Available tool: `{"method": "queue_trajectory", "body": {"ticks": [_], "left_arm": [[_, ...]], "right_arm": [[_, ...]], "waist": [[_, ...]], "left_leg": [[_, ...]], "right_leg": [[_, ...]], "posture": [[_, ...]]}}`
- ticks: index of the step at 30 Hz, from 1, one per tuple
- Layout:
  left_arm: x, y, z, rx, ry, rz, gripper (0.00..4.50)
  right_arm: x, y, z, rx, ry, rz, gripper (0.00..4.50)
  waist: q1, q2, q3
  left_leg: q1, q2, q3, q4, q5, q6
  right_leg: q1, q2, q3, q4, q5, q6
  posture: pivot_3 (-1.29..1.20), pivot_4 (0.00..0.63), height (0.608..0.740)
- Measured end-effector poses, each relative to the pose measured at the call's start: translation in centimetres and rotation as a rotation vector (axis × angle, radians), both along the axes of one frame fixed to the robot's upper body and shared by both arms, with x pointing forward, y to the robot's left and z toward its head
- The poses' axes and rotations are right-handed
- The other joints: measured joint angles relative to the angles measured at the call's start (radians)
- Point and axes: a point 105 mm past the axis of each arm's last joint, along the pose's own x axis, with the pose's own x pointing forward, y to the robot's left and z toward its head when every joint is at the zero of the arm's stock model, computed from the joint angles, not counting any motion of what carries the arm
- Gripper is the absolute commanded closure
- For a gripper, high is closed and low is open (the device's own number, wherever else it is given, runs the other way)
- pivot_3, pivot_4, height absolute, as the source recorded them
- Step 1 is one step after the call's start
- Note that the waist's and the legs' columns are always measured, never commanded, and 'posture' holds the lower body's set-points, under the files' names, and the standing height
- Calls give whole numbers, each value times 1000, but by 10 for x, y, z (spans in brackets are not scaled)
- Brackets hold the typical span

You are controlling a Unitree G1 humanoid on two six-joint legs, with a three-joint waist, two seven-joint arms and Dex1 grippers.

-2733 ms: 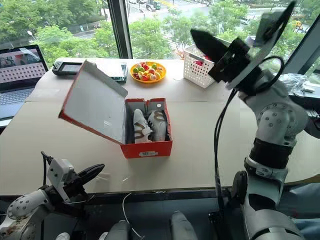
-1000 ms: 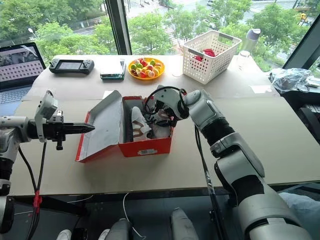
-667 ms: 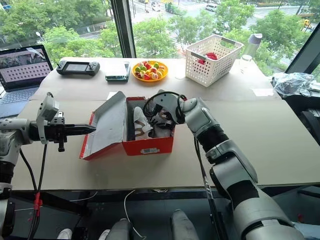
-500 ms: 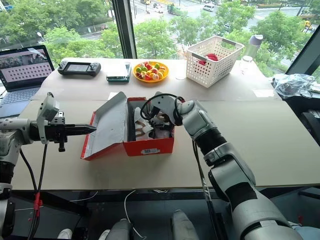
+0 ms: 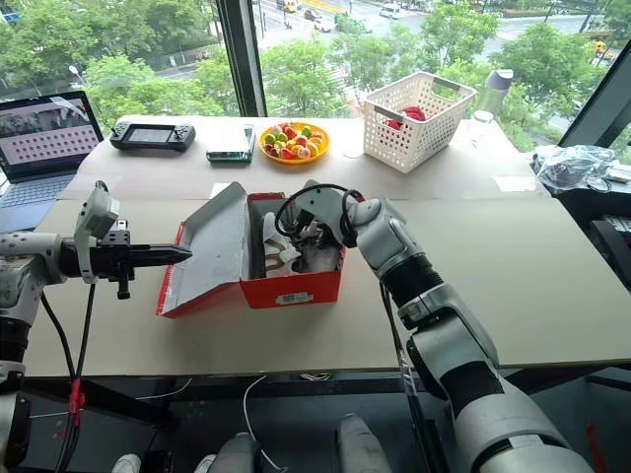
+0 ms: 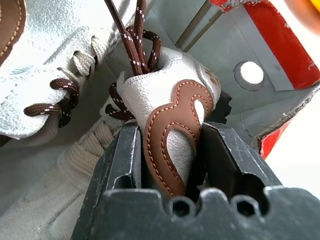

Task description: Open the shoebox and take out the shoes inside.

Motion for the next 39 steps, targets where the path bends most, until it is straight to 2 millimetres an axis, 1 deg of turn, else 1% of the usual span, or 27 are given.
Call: {"method": "queue_trajectory", "body": {"ticks": [3,6,11,16,22,24,26,28,30,31,32,34,36,38,39], "left_arm": [[1,-1,0,-2,0,2,4500],[1,-2,2,-5,2,6,4500],[2,-5,4,-2,-7,0,4500],[1,-7,5,-2,1,-2,4500],[1,-9,8,-1,2,-8,4500],[1,-10,9,1,-1,-12,4500],[1,-11,10,2,-4,-14,4500],[1,-12,12,4,-11,-19,4500],[1,-13,14,4,-13,-21,4500],[1,-14,14,5,-12,-23,4500],[1,-14,14,3,-8,-21,4500],[1,-14,14,4,-7,-21,4500],[1,-16,15,9,-14,-28,4500],[0,-17,16,9,-12,-28,4500],[1,-17,16,8,-7,-25,4500]], "right_arm": [[-2,0,5,32,15,-24,2558],[-7,0,12,101,56,-43,2558],[-13,3,29,234,90,-56,2558],[-12,-3,44,340,81,-89,2558],[-10,-10,56,430,69,-121,2558],[-12,-13,70,505,65,-121,2558],[-16,-15,93,601,53,-106,2558],[-20,-23,125,725,31,-106,2558],[-20,-38,147,821,10,-136,2558],[-19,-51,155,862,-10,-166,2558],[-15,-70,162,898,-35,-227,2558],[-8,-98,160,913,-51,-331,2558],[4,-145,141,877,-86,-498,2558],[12,-194,110,814,-103,-674,2558],[15,-217,88,780,-96,-759,2558]], "waist": [[1,0,0],[1,1,0],[1,1,1],[3,1,1],[2,2,1],[3,3,2],[3,3,2],[4,3,2],[6,3,2],[8,3,2],[13,3,2],[17,3,2],[24,3,2],[31,3,2],[30,3,2]], "left_leg": [[-1,0,0,-1,0,0],[-4,0,0,-2,0,0],[-10,0,-1,-3,0,0],[-11,0,-1,-3,0,0],[-11,0,-2,-3,0,0],[-12,0,-2,-3,0,0],[-13,0,-2,-3,0,0],[-15,0,-2,-3,0,0],[-16,0,-3,-3,0,0],[-16,0,-3,-3,0,0],[-16,0,-3,-3,0,0],[-16,0,-3,-3,0,0],[-16,0,-3,-3,0,0],[-16,0,-2,-3,0,0],[-16,0,-2,-4,0,0]], "right_leg": [[-2,0,0,0,0,-1],[-4,0,0,-1,-1,-1],[-10,0,-1,-1,-1,-1],[-11,0,-2,-1,-1,-1],[-11,0,-2,-1,-1,-1],[-12,0,-2,-1,-1,-1],[-13,0,-2,-1,-1,-1],[-15,0,-3,0,-1,-1],[-15,0,-3,-1,-1,-1],[-15,0,-3,-1,-1,-1],[-15,-1,-4,-2,-1,-1],[-15,-1,-4,-3,-1,-1],[-14,-1,-4,-5,-1,-1],[-13,-1,-4,-7,-1,-1],[-13,-1,-4,-7,-1,-1]], "posture": [[0,150,725],[0,150,725],[0,150,725],[0,150,725],[0,150,725],[0,150,725],[0,150,725],[0,150,725],[0,150,725],[0,150,725],[0,150,725],[0,150,725],[0,150,725],[0,150,725],[0,150,725]]}}
